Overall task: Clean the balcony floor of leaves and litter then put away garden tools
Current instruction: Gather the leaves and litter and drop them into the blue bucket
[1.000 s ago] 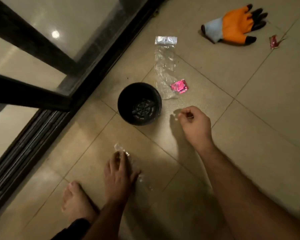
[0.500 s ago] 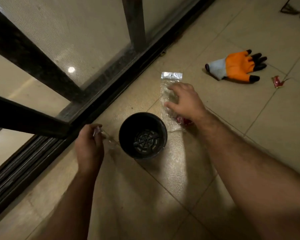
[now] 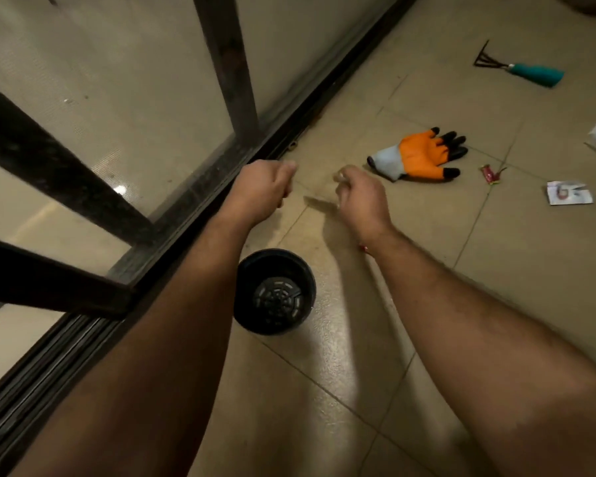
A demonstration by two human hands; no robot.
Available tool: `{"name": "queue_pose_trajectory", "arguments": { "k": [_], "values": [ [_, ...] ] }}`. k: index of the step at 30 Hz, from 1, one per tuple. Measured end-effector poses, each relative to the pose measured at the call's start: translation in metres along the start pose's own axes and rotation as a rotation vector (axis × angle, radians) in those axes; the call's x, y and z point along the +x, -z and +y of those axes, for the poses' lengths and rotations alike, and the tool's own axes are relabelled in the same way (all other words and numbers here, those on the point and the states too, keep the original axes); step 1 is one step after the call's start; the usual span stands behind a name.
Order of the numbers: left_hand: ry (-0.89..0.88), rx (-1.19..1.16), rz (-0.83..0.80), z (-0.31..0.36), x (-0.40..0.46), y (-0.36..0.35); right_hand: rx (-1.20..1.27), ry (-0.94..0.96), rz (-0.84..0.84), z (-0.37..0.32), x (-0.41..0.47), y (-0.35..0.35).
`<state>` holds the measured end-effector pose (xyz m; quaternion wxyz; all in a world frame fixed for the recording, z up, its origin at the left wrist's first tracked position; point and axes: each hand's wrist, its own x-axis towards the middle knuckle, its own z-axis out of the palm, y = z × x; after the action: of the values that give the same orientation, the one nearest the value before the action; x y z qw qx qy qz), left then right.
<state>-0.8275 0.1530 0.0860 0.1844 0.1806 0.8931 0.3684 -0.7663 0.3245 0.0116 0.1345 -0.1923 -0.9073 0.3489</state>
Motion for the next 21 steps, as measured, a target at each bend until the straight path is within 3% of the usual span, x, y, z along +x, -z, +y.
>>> {"name": "queue_pose_trajectory", "arguments": {
  "k": [4, 7, 9, 12, 17, 21],
  "values": [
    [-0.034, 0.155, -0.191, 0.044, 0.028, -0.053, 0.085, -0.162, 0.32, 0.026, 0.019, 0.062],
    [-0.108, 0.382, -0.163, 0.056, 0.026, -0.103, 0.073, -0.321, 0.483, 0.061, 0.008, 0.106],
    [-0.112, 0.415, -0.181, 0.05, 0.018, -0.132, 0.033, -0.441, 0.518, 0.08, -0.008, 0.129],
    [-0.031, 0.393, -0.196, 0.032, 0.004, -0.165, -0.062, -0.584, 0.441, 0.103, -0.033, 0.141],
    [-0.049, 0.641, -0.123, 0.007, -0.01, -0.193, -0.128, -0.607, 0.203, 0.123, -0.065, 0.128],
    [-0.066, 0.566, -0.07, 0.009, -0.011, -0.203, -0.147, -0.579, 0.073, 0.131, -0.065, 0.113]
  ]
}}
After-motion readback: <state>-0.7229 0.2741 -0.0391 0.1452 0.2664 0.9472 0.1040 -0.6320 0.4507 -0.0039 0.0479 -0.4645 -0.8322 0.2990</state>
